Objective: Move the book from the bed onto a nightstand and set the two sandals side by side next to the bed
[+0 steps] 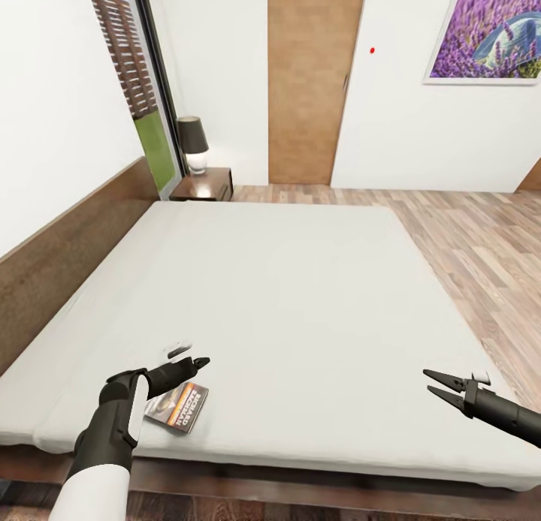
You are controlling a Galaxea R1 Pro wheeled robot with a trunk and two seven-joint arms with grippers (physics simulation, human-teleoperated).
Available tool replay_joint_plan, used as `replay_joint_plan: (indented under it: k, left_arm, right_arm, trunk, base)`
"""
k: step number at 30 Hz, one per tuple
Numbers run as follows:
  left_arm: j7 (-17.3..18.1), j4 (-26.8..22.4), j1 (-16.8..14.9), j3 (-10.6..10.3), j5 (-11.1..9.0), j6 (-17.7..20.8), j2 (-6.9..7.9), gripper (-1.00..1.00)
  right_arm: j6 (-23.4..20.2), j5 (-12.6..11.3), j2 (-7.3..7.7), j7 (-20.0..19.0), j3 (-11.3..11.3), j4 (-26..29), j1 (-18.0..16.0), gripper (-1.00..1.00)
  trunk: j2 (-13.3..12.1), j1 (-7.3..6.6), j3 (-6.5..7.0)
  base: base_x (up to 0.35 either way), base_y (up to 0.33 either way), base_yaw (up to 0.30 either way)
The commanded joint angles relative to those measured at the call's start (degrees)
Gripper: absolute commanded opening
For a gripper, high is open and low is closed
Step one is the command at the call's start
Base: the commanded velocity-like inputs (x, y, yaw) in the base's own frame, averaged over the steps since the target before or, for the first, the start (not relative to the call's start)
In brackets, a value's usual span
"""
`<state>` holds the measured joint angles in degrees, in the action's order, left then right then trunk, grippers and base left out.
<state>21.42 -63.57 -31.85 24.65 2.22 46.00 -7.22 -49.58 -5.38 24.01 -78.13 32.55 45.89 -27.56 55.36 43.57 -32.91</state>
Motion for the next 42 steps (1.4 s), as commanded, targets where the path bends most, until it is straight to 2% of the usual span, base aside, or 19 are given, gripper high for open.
replay_joint_plan:
  k: [1,16,42]
  left_arm:
    - [0.38,-0.06,-0.06,0.22,0.24,0.32,-0.07,1.00]
    - [0.43,-0.06,-0.06,0.22,0.24,0.32,-0.07,1.00]
    - [0.47,-0.06,-0.06,0.22,0.24,0.32,-0.07,1.00]
  right_arm:
    - [-0.43,-0.10,0.00,-0.10,0.01,-0.02,-0.03,1.00]
    - [-0.43,-0.07,-0.02,-0.10,-0.03,-0.02,-0.03,1.00]
    - [-0.43,-0.07,-0.02,-0.10,-0.03,-0.02,-0.03,1.00]
  trunk:
    - [0.04,0.00,-0.15]
    - [0.04,0.00,-1.50]
    - [0.04,0.00,-3.86]
  base:
    - [0.000,0.000,0.000]
    - [0.002,0.000,0.000]
    - [0.082,0.000,0.000]
